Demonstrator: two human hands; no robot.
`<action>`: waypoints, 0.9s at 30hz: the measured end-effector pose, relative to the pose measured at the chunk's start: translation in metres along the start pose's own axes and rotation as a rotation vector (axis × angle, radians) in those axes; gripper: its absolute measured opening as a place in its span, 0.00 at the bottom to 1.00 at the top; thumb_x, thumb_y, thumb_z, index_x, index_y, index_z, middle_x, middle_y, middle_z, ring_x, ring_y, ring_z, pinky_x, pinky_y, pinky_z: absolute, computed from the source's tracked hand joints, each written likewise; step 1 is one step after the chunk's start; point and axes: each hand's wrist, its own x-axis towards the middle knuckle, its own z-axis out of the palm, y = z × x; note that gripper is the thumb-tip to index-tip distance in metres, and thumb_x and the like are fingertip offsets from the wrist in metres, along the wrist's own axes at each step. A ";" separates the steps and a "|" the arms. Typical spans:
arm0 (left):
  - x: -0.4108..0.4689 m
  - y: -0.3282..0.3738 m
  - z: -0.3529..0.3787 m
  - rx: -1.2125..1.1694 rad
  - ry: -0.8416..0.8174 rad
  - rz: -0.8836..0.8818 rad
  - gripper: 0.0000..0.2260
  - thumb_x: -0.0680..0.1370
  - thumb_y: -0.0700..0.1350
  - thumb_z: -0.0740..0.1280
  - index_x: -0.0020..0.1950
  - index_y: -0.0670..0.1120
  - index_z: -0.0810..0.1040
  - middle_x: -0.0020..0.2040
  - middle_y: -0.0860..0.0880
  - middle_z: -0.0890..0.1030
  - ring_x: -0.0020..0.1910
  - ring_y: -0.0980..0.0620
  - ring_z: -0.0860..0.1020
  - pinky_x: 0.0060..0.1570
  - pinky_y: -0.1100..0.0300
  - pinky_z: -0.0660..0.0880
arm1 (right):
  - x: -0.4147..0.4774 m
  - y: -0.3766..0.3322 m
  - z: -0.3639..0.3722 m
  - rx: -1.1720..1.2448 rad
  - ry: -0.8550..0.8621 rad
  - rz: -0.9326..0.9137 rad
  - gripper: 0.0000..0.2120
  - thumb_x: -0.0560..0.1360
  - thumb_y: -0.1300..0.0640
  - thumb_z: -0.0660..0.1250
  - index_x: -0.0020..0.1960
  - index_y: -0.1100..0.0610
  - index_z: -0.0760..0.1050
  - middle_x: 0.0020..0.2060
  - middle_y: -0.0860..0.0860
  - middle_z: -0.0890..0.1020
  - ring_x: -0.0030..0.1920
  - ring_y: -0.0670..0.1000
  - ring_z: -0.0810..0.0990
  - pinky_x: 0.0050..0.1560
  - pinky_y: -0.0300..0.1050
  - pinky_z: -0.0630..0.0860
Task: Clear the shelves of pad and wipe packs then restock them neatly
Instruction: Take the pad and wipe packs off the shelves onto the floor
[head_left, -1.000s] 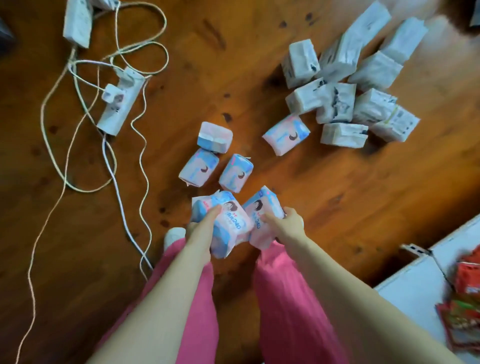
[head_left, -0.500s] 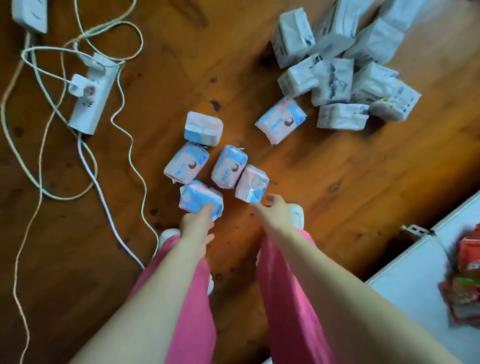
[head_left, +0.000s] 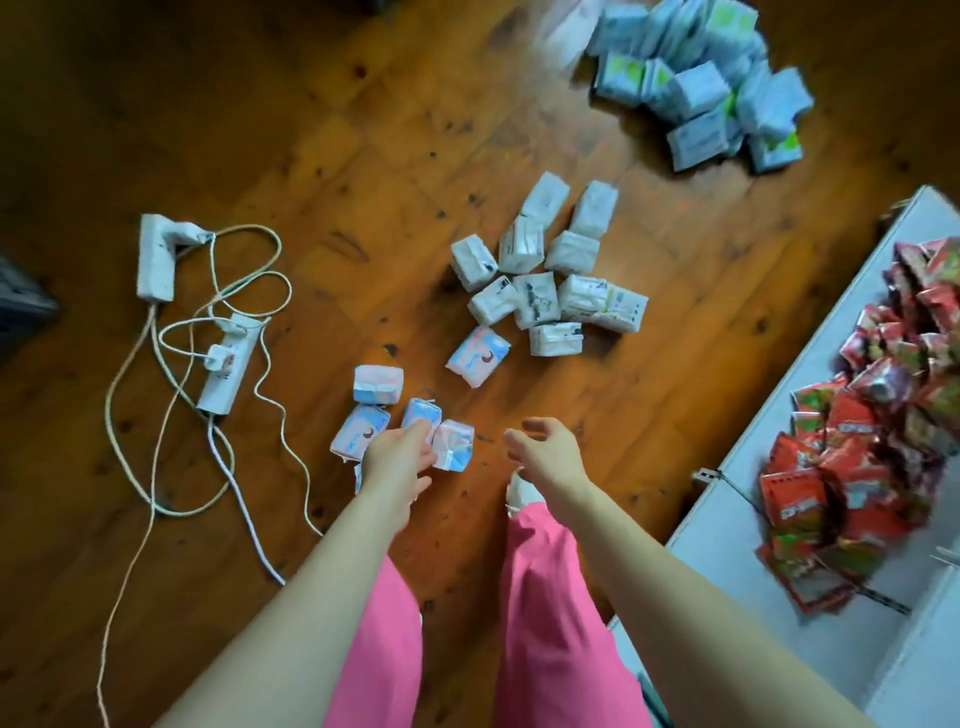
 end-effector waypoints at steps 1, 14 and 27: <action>-0.008 0.004 0.006 0.020 -0.007 0.009 0.13 0.80 0.45 0.61 0.61 0.41 0.72 0.58 0.42 0.77 0.58 0.48 0.76 0.54 0.53 0.71 | -0.002 -0.001 -0.007 0.031 -0.003 -0.002 0.21 0.73 0.55 0.67 0.64 0.59 0.71 0.58 0.55 0.78 0.56 0.54 0.78 0.58 0.52 0.77; -0.016 0.034 0.177 0.087 0.054 -0.031 0.17 0.80 0.45 0.61 0.66 0.39 0.70 0.63 0.38 0.75 0.61 0.44 0.75 0.56 0.52 0.70 | 0.083 -0.007 -0.172 0.187 -0.120 0.157 0.17 0.76 0.59 0.64 0.63 0.63 0.70 0.45 0.55 0.78 0.42 0.50 0.78 0.36 0.39 0.73; -0.030 0.087 0.297 0.217 -0.063 0.034 0.18 0.80 0.45 0.61 0.68 0.40 0.68 0.62 0.39 0.75 0.57 0.45 0.76 0.56 0.51 0.71 | 0.126 -0.033 -0.289 0.257 0.006 0.212 0.18 0.78 0.55 0.64 0.64 0.60 0.69 0.58 0.55 0.77 0.45 0.47 0.78 0.53 0.49 0.78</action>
